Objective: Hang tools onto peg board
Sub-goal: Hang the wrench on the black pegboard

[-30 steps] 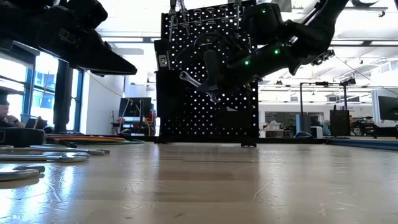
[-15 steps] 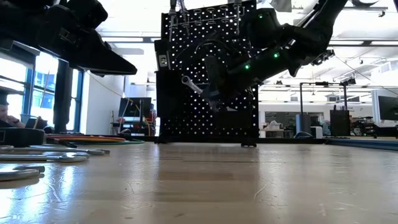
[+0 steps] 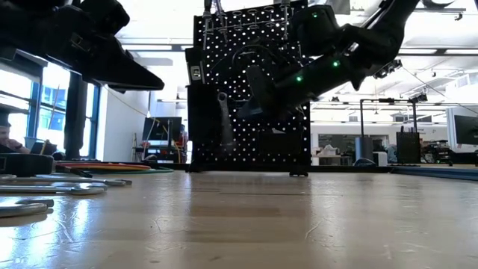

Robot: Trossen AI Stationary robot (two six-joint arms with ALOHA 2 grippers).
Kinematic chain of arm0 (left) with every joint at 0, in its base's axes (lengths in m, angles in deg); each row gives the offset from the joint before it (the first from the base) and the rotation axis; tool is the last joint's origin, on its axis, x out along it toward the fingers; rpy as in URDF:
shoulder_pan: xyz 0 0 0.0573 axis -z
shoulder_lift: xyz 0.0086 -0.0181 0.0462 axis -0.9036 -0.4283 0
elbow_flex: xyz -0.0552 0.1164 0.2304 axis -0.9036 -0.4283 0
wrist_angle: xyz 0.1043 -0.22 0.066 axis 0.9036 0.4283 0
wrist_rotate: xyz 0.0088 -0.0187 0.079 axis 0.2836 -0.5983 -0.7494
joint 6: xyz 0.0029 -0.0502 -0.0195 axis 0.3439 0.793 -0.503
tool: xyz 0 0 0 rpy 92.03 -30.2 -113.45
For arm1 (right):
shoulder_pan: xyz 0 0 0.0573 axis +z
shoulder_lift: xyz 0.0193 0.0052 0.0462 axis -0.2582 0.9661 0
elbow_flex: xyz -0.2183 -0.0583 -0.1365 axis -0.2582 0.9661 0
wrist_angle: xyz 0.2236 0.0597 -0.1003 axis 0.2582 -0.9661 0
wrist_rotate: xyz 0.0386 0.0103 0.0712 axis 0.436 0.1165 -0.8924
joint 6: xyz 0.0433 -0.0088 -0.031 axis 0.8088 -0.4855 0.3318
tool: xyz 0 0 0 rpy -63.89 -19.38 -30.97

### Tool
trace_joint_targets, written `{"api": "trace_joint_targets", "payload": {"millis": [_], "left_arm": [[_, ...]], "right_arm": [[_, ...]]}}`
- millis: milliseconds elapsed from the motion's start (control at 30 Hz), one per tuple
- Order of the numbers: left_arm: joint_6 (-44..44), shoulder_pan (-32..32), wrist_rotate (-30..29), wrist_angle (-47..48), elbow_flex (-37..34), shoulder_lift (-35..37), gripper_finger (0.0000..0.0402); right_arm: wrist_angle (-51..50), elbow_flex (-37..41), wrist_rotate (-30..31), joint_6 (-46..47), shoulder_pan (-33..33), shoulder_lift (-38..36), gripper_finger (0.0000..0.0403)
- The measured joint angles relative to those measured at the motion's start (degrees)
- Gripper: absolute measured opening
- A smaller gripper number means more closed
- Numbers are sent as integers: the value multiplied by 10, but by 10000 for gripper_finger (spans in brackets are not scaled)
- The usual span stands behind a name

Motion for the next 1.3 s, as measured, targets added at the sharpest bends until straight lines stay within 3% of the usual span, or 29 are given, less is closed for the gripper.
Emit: {"api": "trace_joint_targets", "payload": {"millis": [200,433,567,967,1300], "left_arm": [[25,0,66,46,0,0,60],[117,2,167,143,0,0,60],[163,15,191,187,0,0,60],[214,75,121,256,4,-64,60],[230,110,32,383,96,-165,90]], "right_arm": [[-15,0,-5,-25,32,0,117],[-18,0,-19,-59,84,0,117],[-18,0,-32,-74,116,0,118],[-44,1,-38,-78,178,0,118],[-45,1,-38,-78,183,0,118]]}}
